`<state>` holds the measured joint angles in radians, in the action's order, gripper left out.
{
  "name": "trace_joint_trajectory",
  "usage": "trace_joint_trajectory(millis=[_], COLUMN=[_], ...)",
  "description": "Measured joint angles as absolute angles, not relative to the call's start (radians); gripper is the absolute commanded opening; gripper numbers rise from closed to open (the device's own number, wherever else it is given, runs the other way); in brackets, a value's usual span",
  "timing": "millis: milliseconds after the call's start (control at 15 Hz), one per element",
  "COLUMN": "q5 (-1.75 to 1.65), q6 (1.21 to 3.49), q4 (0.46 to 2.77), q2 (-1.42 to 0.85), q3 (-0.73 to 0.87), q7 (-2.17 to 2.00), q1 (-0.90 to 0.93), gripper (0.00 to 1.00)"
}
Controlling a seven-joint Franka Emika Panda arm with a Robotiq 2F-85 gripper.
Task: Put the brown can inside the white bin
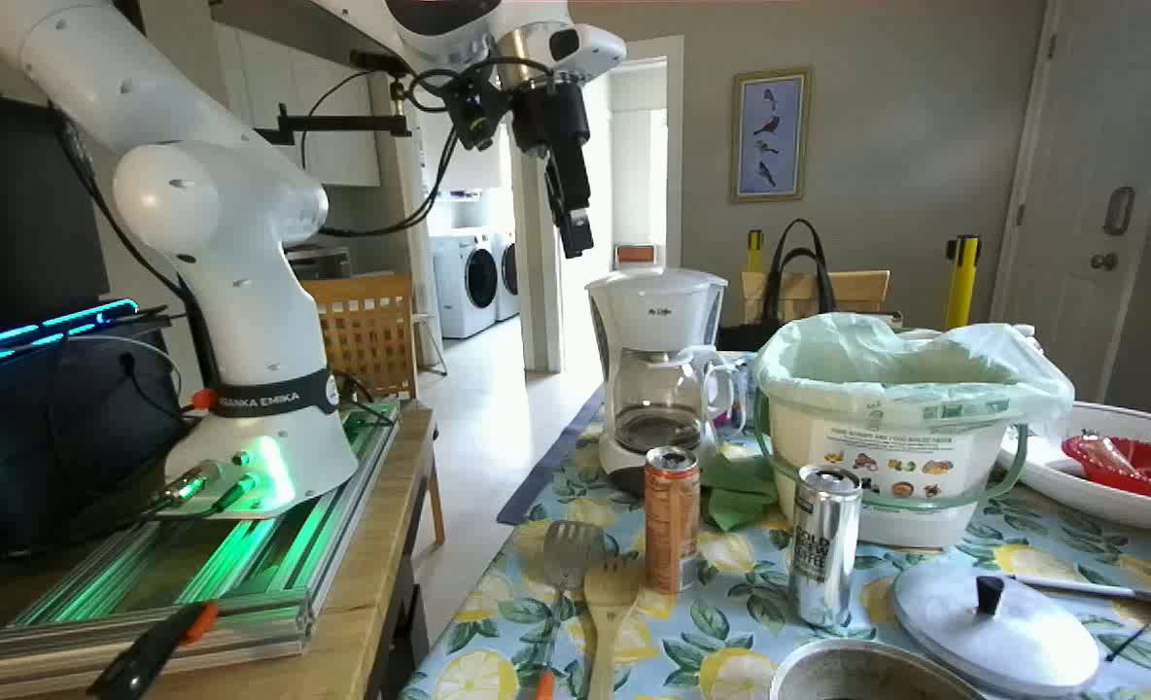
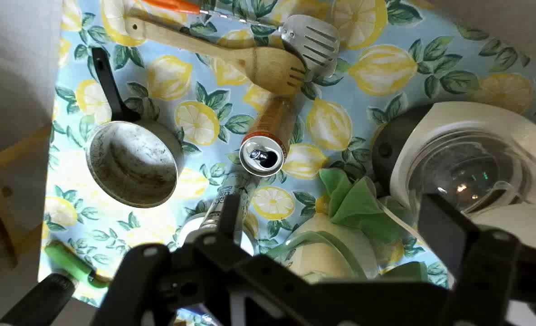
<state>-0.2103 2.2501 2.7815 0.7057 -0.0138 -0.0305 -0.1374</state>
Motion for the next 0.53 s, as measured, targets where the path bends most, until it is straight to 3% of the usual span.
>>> trace_joint_trajectory(millis=[533], q5=[-0.209], q6=[2.250], q4=[2.779], q2=[0.698], q3=[-0.012], q7=[-0.031], q1=[-0.137], gripper=[1.00])
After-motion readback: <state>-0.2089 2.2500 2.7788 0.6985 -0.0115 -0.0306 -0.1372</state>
